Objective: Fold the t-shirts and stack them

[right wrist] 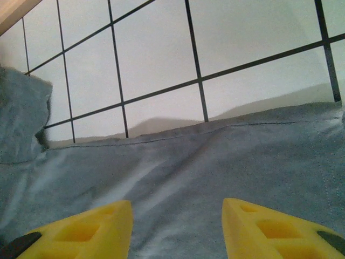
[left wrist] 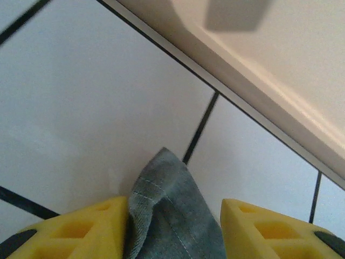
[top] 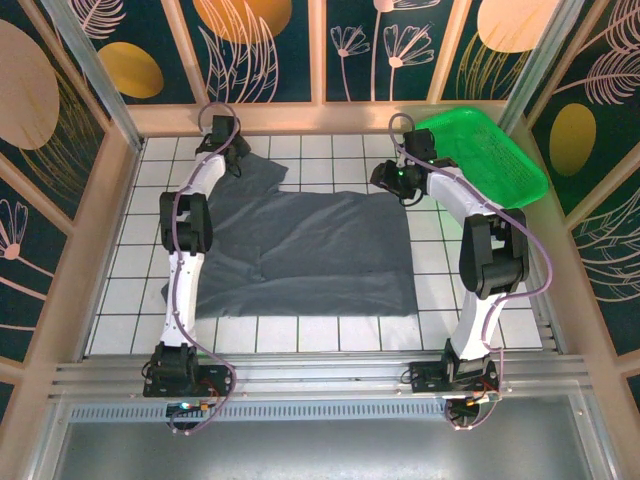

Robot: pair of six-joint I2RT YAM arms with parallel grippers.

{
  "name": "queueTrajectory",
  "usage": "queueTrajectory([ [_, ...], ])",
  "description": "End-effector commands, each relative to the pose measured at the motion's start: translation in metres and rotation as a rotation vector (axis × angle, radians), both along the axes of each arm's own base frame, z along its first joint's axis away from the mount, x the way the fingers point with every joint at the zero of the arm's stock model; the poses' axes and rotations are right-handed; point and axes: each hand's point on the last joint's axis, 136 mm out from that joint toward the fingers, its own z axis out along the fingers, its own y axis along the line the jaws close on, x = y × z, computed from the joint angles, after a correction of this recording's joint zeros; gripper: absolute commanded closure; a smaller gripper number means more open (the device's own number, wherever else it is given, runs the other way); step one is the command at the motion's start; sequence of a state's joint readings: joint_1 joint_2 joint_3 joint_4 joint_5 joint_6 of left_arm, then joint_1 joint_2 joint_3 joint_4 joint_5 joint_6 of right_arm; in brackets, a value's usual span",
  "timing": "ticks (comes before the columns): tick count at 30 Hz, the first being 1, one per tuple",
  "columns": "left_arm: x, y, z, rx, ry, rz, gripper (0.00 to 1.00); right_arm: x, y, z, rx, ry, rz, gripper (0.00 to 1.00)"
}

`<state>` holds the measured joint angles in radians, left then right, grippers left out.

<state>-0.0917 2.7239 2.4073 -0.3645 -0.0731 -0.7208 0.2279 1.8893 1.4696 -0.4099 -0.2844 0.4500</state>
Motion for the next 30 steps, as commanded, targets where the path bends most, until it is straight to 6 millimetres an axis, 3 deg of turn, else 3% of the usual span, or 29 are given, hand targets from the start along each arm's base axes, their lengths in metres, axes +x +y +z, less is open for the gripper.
queueTrajectory([
  [1, -0.030, -0.002, -0.042, 0.069, 0.176, -0.032, 0.52, -0.002, 0.001, 0.008, 0.015, -0.022, 0.025, 0.53],
  [6, -0.062, 0.012, -0.069, 0.141, 0.347, -0.008, 0.65, 0.004, -0.005, 0.004, -0.012, -0.016, -0.009, 0.54],
  [10, -0.073, 0.016, -0.074, 0.168, 0.399, -0.014, 0.95, 0.010, -0.020, -0.003, -0.063, -0.009, -0.096, 0.54],
  [11, -0.070, 0.017, -0.067, 0.175, 0.382, -0.011, 1.00, 0.011, -0.024, -0.005, -0.077, -0.006, -0.127, 0.54],
  [16, -0.050, 0.026, -0.006, 0.213, 0.242, 0.032, 1.00, 0.011, -0.051, -0.038, -0.154, 0.091, -0.329, 0.55],
  [20, -0.044, 0.026, 0.038, 0.214, 0.153, 0.041, 1.00, 0.020, -0.062, -0.062, -0.197, 0.145, -0.430, 0.55],
  [26, -0.047, 0.017, 0.065, 0.139, 0.096, 0.026, 1.00, 0.042, -0.073, -0.079, -0.277, 0.146, -0.470, 0.55],
  [30, -0.049, 0.008, 0.070, 0.085, 0.083, 0.014, 1.00, 0.050, -0.072, -0.086, -0.298, 0.154, -0.460, 0.55],
])
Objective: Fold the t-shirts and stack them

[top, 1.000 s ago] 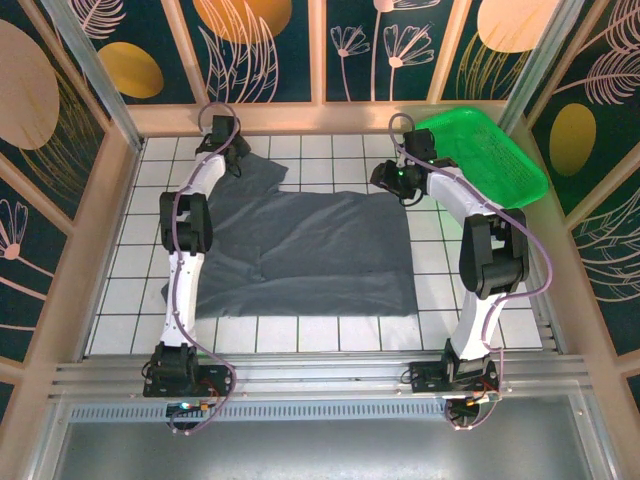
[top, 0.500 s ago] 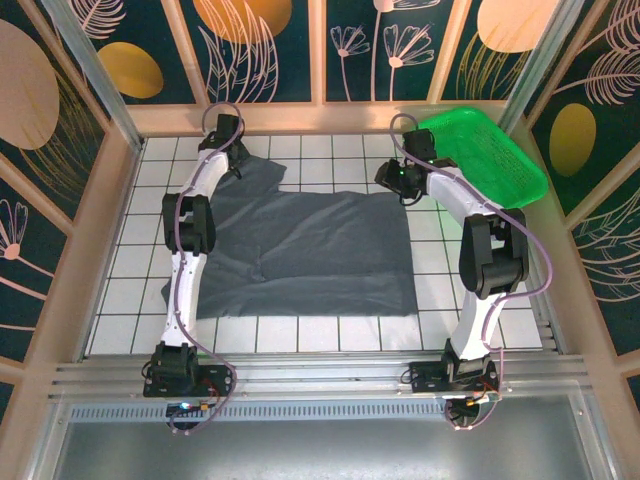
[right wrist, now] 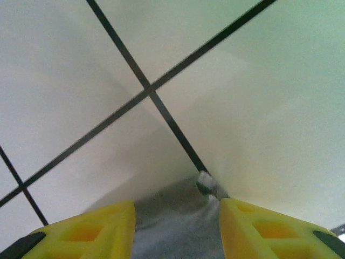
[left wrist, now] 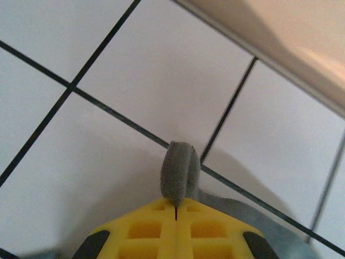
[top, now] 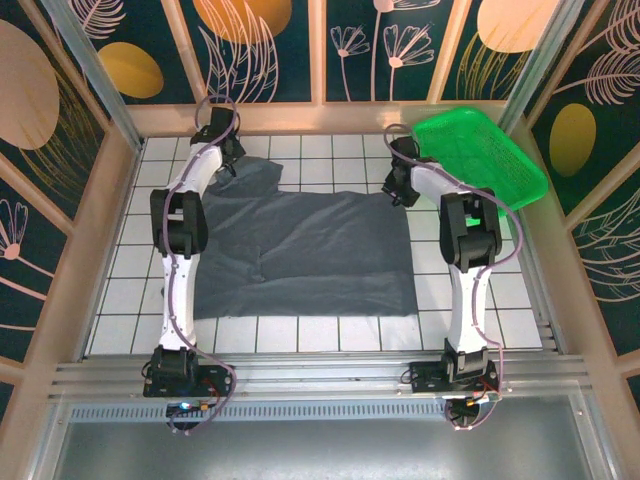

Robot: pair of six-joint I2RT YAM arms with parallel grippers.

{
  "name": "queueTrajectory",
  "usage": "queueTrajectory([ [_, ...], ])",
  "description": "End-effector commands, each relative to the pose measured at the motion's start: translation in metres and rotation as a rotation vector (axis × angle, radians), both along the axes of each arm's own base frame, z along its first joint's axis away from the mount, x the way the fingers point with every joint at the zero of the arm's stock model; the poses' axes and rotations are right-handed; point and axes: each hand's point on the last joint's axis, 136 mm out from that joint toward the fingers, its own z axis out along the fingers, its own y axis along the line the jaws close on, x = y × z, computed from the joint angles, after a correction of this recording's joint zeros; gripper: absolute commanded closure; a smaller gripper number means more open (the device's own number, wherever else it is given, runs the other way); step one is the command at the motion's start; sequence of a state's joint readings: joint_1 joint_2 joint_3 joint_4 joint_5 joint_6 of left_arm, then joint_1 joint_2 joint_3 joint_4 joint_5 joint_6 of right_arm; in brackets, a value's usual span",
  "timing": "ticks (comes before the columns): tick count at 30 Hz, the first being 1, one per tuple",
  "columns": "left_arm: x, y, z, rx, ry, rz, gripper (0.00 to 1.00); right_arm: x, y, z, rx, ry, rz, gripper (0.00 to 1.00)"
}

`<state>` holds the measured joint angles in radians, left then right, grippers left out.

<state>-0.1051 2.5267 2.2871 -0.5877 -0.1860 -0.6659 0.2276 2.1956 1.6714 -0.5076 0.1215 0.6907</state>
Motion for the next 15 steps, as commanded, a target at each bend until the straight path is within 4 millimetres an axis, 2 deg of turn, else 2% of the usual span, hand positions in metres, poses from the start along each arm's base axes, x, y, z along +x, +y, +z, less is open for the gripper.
queueTrajectory([
  [1, 0.002, -0.008, 0.028, -0.054, -0.058, -0.013, 1.00, 0.009, -0.011, 0.005, -0.044, -0.005, -0.036, 0.55],
  [10, 0.001, -0.013, 0.038, -0.077, -0.070, -0.030, 1.00, 0.002, -0.016, -0.018, -0.073, 0.083, -0.059, 0.57],
  [15, -0.001, -0.014, 0.043, -0.096, -0.071, -0.018, 1.00, 0.004, -0.016, -0.024, -0.079, 0.091, -0.060, 0.60],
])
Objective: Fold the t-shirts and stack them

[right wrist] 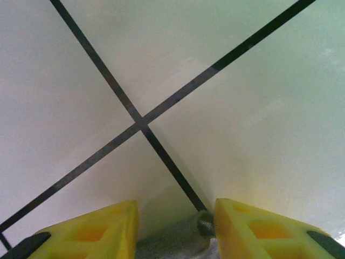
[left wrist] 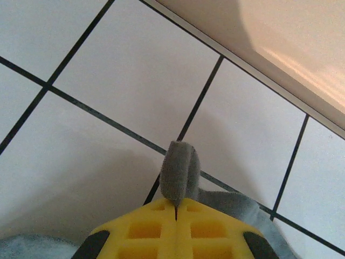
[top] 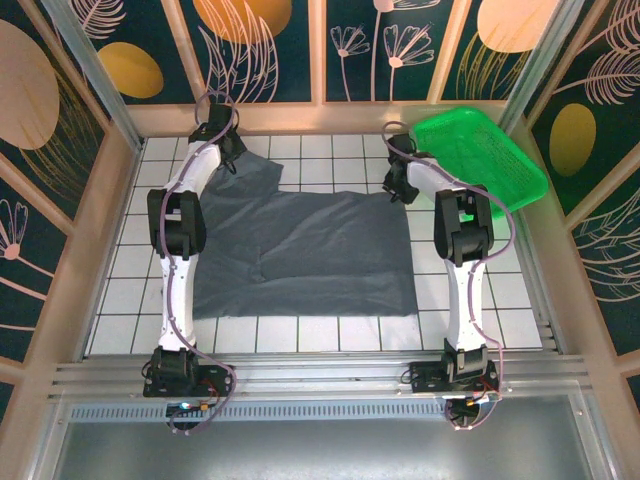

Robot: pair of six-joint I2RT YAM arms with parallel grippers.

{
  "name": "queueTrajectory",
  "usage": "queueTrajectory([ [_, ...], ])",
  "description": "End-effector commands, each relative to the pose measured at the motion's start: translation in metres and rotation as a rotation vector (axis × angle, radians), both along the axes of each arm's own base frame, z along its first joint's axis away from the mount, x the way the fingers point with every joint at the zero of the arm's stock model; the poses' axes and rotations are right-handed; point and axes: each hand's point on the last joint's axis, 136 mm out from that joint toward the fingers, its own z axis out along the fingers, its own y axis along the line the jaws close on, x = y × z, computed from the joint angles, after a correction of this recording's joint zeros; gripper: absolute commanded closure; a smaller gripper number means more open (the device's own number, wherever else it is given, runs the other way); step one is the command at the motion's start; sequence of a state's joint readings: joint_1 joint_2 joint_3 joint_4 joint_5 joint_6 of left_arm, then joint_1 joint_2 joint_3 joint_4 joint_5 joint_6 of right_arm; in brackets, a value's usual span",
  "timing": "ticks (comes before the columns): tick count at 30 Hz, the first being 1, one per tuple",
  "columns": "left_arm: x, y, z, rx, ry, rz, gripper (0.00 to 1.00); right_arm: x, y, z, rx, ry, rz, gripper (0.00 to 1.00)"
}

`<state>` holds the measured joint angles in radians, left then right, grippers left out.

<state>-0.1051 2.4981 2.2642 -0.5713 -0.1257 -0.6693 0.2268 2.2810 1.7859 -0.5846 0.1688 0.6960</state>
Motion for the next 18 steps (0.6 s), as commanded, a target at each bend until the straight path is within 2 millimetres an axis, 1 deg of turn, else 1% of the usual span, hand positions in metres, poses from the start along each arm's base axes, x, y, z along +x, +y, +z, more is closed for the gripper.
queueTrajectory([
  [1, -0.001, -0.004, 0.036, -0.051, -0.055, 0.021, 1.00, -0.006, -0.010, -0.014, -0.029, 0.057, -0.035, 0.63],
  [5, -0.009, 0.000, 0.046, -0.048, -0.051, 0.044, 1.00, -0.005, -0.009, -0.012, -0.020, 0.052, -0.034, 0.82],
  [7, -0.015, 0.001, 0.053, -0.052, -0.051, 0.049, 1.00, -0.002, -0.007, -0.005, -0.018, 0.034, -0.026, 0.96],
  [8, -0.019, 0.001, 0.056, -0.052, -0.049, 0.050, 1.00, -0.001, -0.006, 0.000, -0.019, 0.020, -0.019, 1.00],
  [10, -0.030, 0.003, 0.062, -0.049, -0.041, 0.054, 1.00, 0.002, -0.003, 0.012, -0.022, -0.013, 0.003, 1.00],
  [13, -0.051, 0.005, 0.074, -0.052, -0.033, 0.055, 1.00, 0.003, 0.001, 0.031, -0.016, -0.059, 0.037, 1.00],
  [15, -0.069, 0.006, 0.079, -0.056, -0.026, 0.057, 1.00, 0.000, 0.003, 0.042, -0.008, -0.076, 0.058, 1.00],
  [18, -0.094, 0.008, 0.085, -0.058, -0.022, 0.060, 1.00, -0.007, 0.006, 0.053, 0.009, -0.086, 0.089, 1.00],
])
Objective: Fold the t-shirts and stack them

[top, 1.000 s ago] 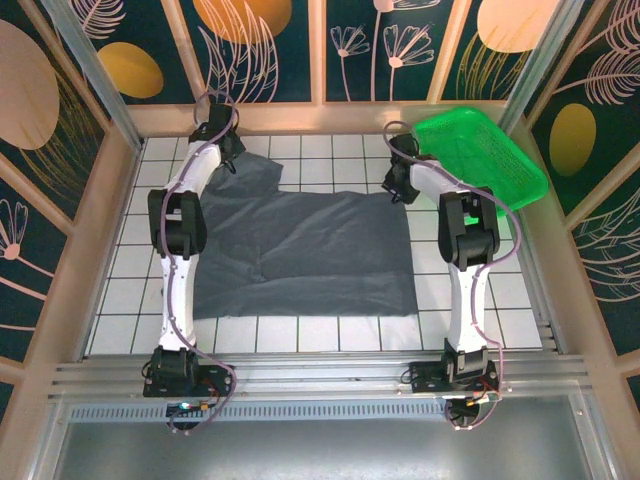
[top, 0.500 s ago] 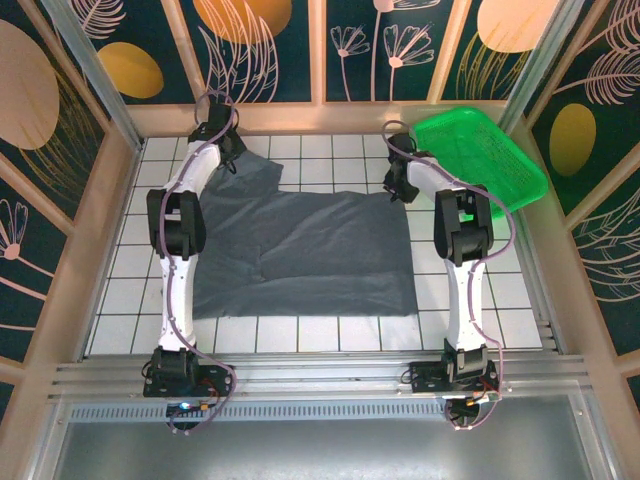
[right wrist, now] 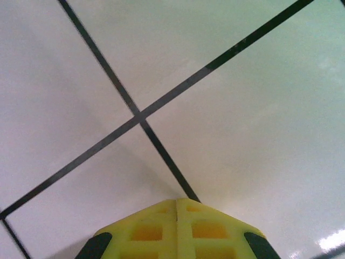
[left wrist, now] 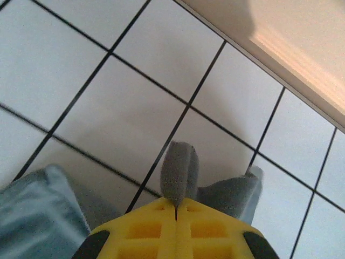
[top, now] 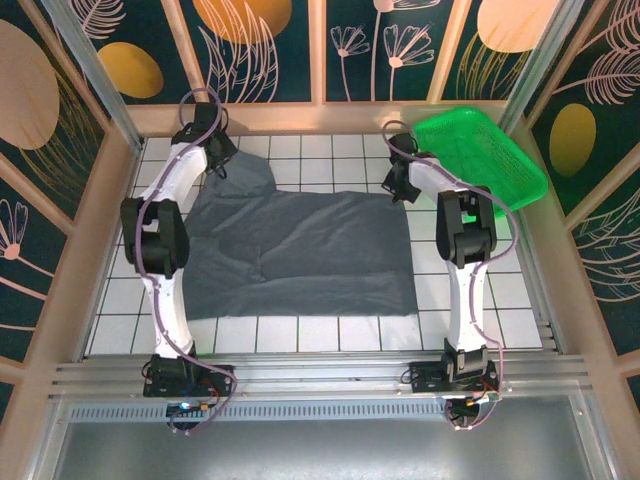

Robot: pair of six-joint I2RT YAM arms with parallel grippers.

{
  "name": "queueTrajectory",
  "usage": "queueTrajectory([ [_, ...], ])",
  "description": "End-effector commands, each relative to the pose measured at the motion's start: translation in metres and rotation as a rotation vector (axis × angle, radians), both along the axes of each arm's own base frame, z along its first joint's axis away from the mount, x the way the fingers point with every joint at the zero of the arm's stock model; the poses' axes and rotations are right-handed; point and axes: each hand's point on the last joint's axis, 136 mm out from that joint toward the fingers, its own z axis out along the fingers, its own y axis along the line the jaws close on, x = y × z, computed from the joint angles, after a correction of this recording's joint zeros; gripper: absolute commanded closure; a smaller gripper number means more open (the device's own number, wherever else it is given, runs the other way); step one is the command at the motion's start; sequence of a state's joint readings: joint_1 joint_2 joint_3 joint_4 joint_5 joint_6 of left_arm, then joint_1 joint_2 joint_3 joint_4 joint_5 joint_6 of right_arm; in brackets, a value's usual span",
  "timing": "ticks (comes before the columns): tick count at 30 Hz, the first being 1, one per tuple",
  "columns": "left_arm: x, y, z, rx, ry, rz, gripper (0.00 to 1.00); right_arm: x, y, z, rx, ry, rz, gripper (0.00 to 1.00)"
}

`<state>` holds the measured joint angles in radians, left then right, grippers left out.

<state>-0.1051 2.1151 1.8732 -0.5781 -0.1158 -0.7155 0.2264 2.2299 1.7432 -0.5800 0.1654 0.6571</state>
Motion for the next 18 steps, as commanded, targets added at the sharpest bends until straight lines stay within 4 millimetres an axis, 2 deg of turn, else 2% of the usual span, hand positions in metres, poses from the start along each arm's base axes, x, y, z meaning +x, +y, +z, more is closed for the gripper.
queueTrajectory([
  [1, -0.025, 0.003, 0.025, -0.025, -0.036, 0.031, 1.00, -0.004, 0.008, 0.043, 0.025, -0.070, 0.059, 1.00],
  [7, -0.075, 0.009, 0.047, -0.021, -0.041, 0.033, 1.00, -0.033, 0.014, 0.056, 0.053, -0.069, 0.120, 1.00],
  [10, -0.109, 0.017, 0.058, 0.003, -0.031, 0.043, 1.00, -0.053, 0.016, 0.058, 0.051, -0.053, 0.154, 1.00],
  [14, -0.162, 0.032, 0.056, 0.045, 0.017, 0.090, 1.00, -0.085, 0.011, 0.055, 0.043, -0.016, 0.166, 1.00],
  [18, -0.212, 0.041, 0.043, 0.037, 0.046, 0.147, 1.00, -0.109, 0.008, 0.046, 0.043, 0.034, 0.197, 1.00],
])
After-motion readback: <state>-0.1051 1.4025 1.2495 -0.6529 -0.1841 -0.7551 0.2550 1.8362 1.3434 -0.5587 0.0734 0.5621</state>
